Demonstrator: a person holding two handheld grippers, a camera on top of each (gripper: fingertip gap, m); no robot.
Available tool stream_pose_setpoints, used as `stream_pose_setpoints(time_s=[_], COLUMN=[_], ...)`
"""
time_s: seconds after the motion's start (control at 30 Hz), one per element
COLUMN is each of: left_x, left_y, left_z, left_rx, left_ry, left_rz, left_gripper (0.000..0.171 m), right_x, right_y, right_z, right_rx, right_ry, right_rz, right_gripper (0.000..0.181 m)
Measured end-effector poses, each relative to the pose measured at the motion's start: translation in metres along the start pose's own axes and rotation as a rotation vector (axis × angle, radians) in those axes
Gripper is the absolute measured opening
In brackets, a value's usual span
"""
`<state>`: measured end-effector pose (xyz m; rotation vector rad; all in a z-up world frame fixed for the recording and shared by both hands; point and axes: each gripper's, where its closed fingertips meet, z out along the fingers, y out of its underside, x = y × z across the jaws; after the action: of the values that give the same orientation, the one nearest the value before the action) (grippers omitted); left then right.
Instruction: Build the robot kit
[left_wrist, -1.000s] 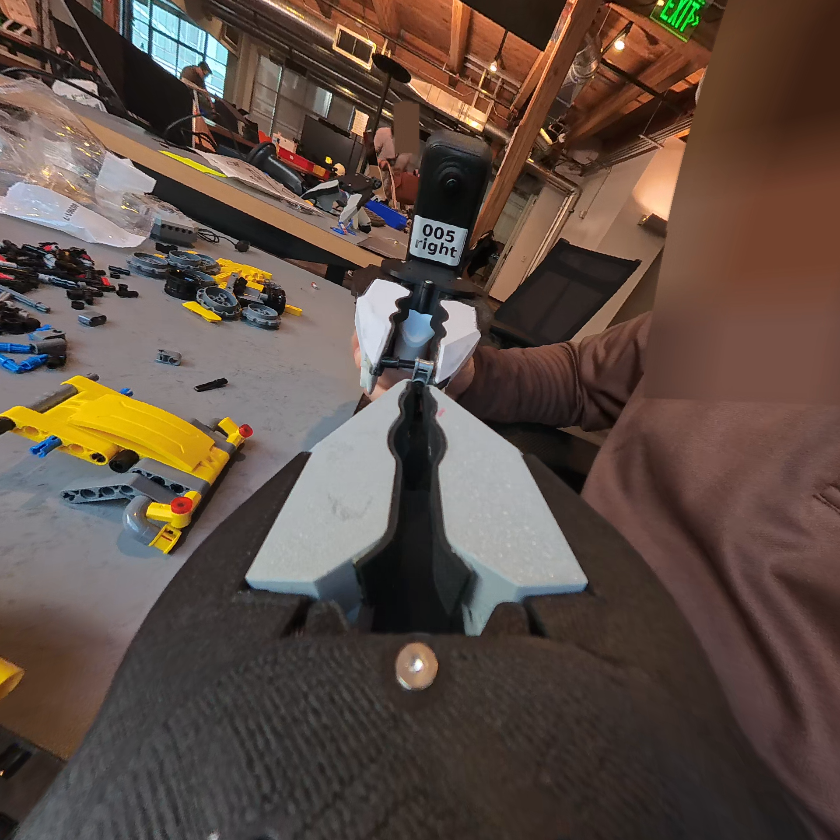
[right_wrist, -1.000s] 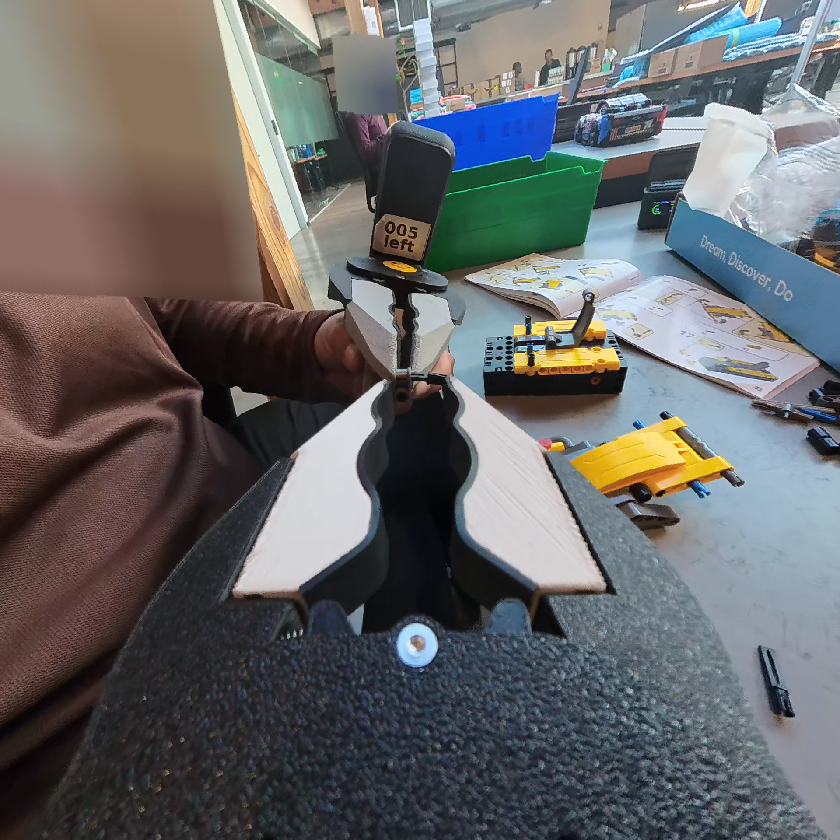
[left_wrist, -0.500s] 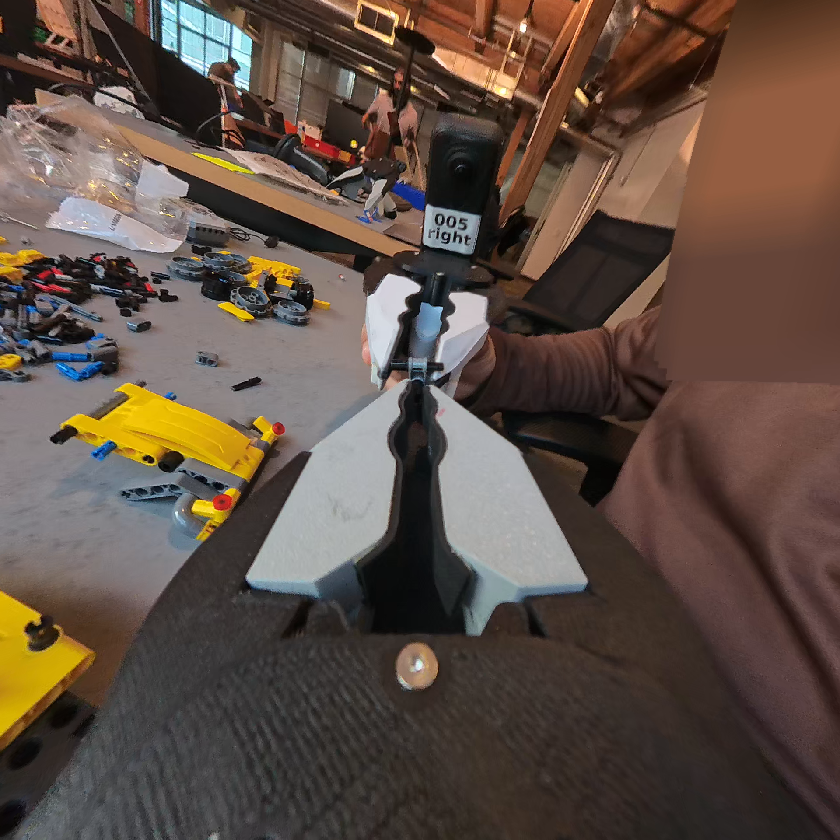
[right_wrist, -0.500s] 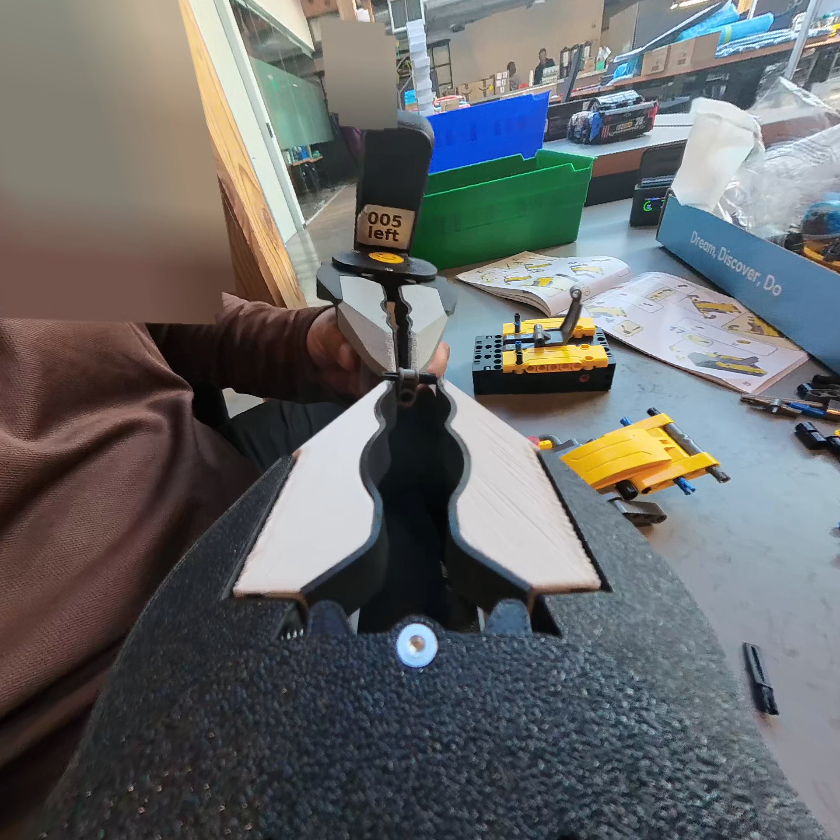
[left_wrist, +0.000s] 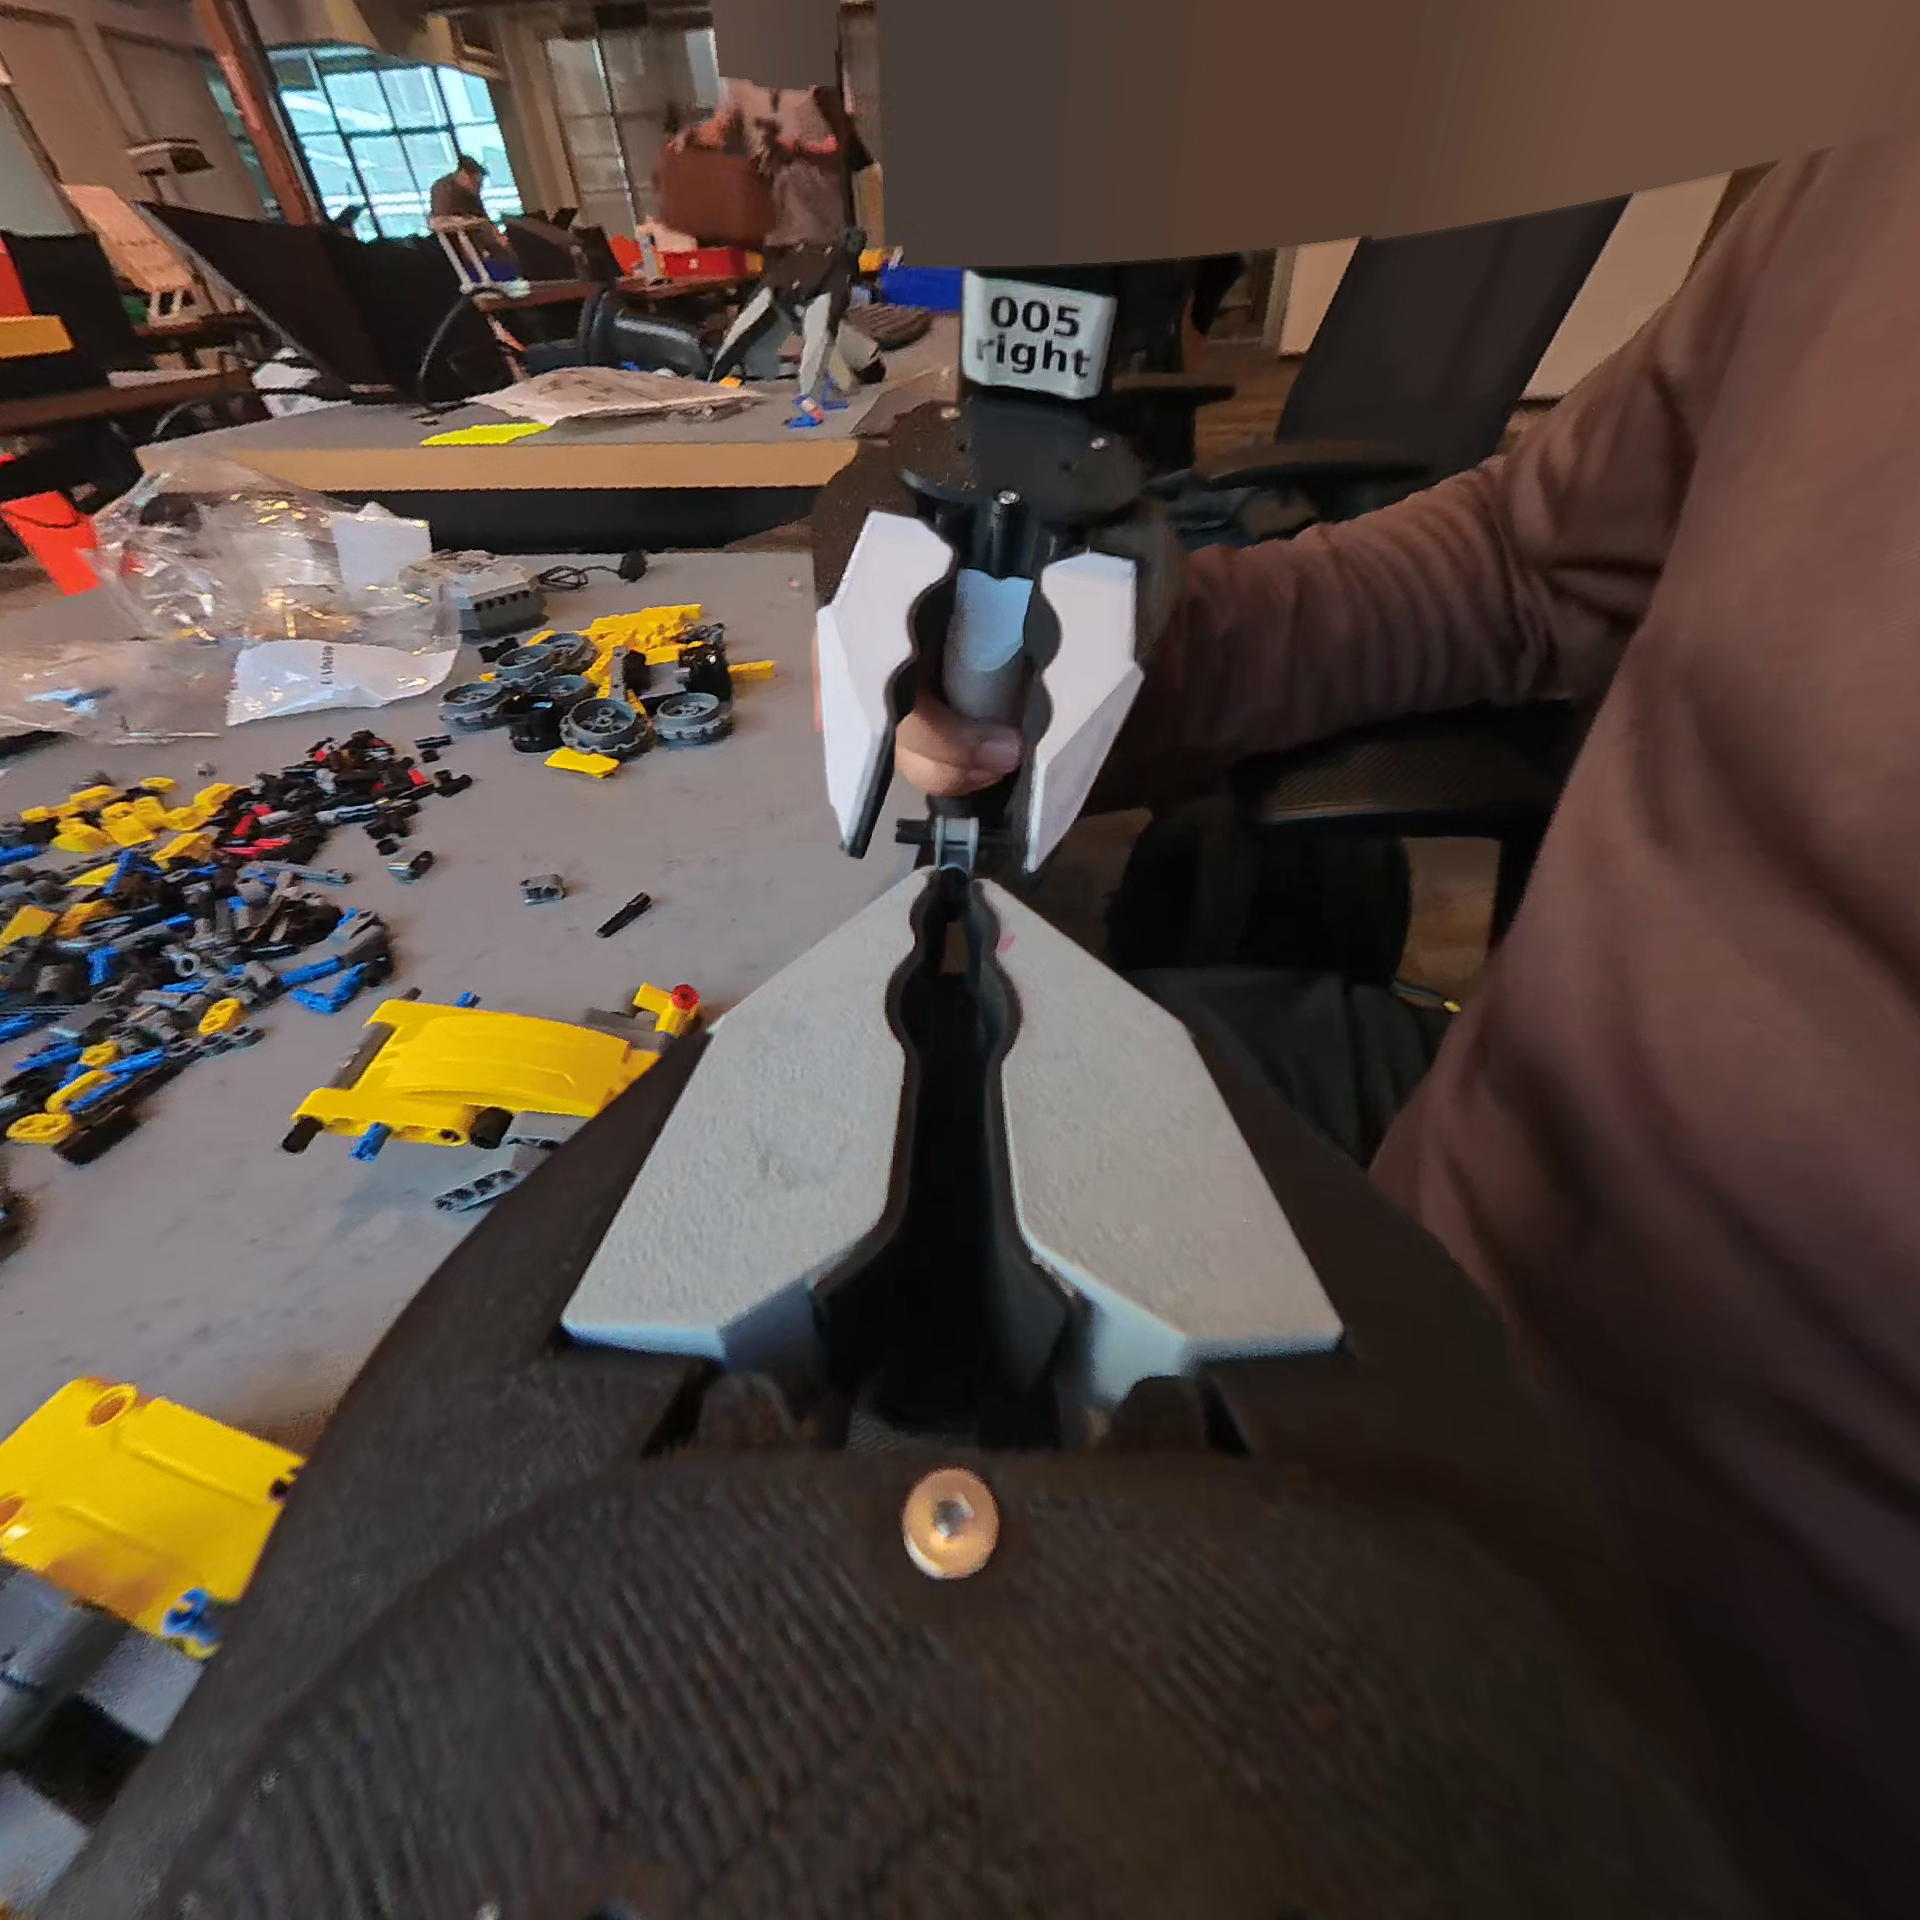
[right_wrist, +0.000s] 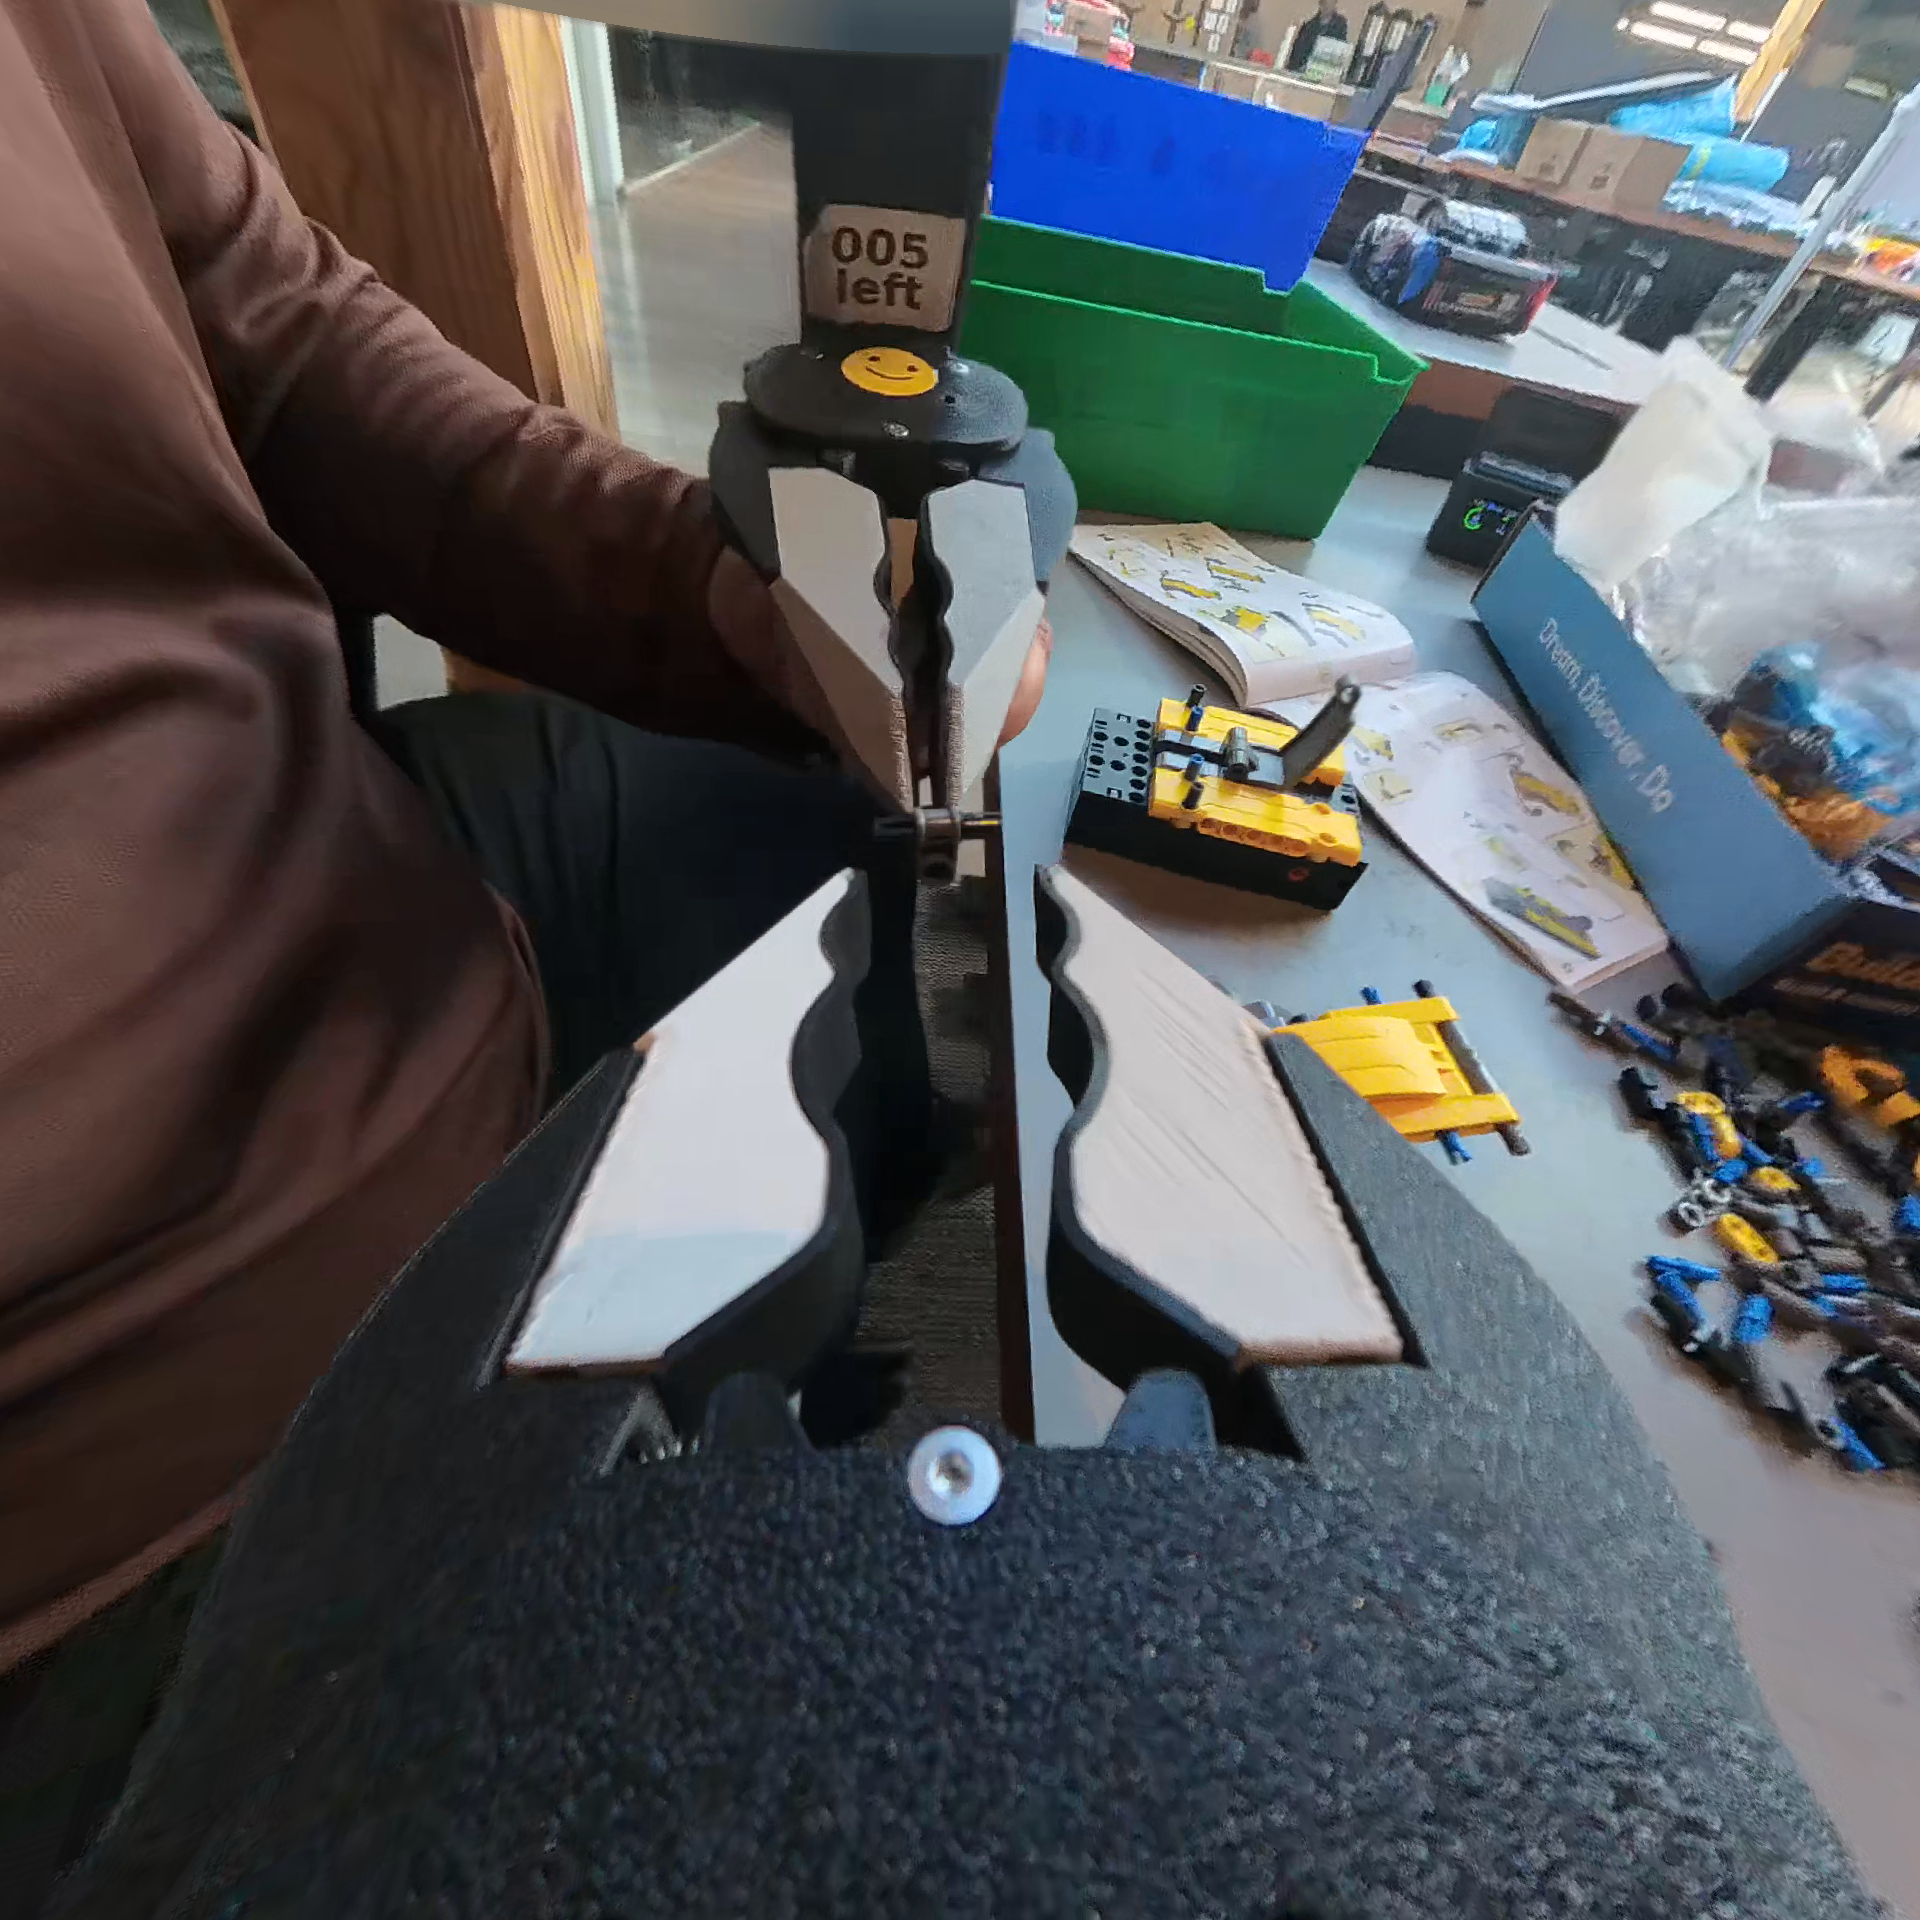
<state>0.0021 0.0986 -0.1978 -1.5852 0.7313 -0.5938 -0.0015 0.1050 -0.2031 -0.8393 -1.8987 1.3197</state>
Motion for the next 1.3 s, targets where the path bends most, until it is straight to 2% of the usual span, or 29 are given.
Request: stream_pose_setpoints(time_s=[0.2,0.33,0.53,0.83,1.3], left_x=[0.007,0.007,-0.002,-0.022,-0.060], left_y=[0.001,0.003,0.023,0.032,0.056], left_z=[-0.002,0.000,0.004,-0.001,-0.028], left_rx=[0.030,0.019,-0.104,-0.107,-0.325], left_ry=[0.058,0.050,-0.057,-0.178,-0.492], left_rz=[-0.026,-0.015,0.093,0.004,0.272], left_gripper=[0.001,0.001,0.001,0.001,0.001], right_x=[-0.006,-0.007,0.002,-0.001,0.035], right_y=[-0.009,-0.003,0.016,0.026,0.040], right_z=[0.000,0.000,-0.005,0.004,0.011], right_rx=[0.042,0.012,-0.028,-0.086,-0.098], right_ry=[-0.025,-0.034,-0.038,-0.026,0.122], right_rz=[-0.006,0.002,0.181,0.220,0.336], right_gripper=[0.021,0.023,0.026,0.031,0.029])
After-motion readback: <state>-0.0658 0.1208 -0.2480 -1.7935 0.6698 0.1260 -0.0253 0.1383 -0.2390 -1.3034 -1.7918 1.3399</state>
